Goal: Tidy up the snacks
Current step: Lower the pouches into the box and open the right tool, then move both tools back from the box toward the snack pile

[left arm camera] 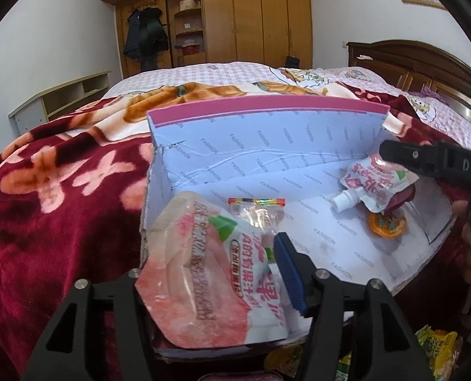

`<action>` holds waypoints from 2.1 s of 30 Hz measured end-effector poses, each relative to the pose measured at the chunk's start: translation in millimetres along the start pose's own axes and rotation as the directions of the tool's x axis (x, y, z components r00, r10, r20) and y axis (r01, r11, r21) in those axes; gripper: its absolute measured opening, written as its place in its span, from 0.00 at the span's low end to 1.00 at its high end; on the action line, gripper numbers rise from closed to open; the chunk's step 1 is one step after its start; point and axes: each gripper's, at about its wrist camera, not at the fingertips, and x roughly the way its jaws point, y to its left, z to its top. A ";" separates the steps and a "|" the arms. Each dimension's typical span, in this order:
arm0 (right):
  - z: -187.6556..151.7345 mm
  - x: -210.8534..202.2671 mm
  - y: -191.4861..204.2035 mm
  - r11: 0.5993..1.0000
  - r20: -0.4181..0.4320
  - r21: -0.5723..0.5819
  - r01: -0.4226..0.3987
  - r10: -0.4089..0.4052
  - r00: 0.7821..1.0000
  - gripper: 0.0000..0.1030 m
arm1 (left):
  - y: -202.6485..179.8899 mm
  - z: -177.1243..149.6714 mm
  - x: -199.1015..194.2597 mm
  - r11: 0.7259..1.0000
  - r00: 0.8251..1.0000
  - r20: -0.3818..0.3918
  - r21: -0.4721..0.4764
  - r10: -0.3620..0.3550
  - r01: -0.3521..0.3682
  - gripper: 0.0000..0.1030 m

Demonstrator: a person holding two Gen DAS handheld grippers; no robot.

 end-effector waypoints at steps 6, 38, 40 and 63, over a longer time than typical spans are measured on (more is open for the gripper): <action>1.9 -14.5 3.4 1.000 0.012 -0.012 -0.007 0.008 1.000 0.73 | -1.3 0.2 -7.9 1.000 1.000 0.014 0.002 -0.008 0.008 0.72; -41.5 -84.3 14.8 0.996 0.020 0.000 -0.085 0.085 0.996 0.73 | 10.5 -15.8 -65.0 0.998 0.998 0.046 -0.047 -0.030 0.032 0.84; -45.9 -86.9 13.5 0.996 0.015 0.009 -0.087 0.087 0.996 0.73 | 14.3 -21.1 -68.9 0.998 0.999 0.039 -0.056 -0.031 0.033 0.84; -97.3 -123.4 5.8 0.997 -0.040 0.026 -0.074 0.075 0.996 0.73 | 7.3 -85.8 -76.0 0.999 0.992 -0.116 0.001 -0.050 0.051 0.84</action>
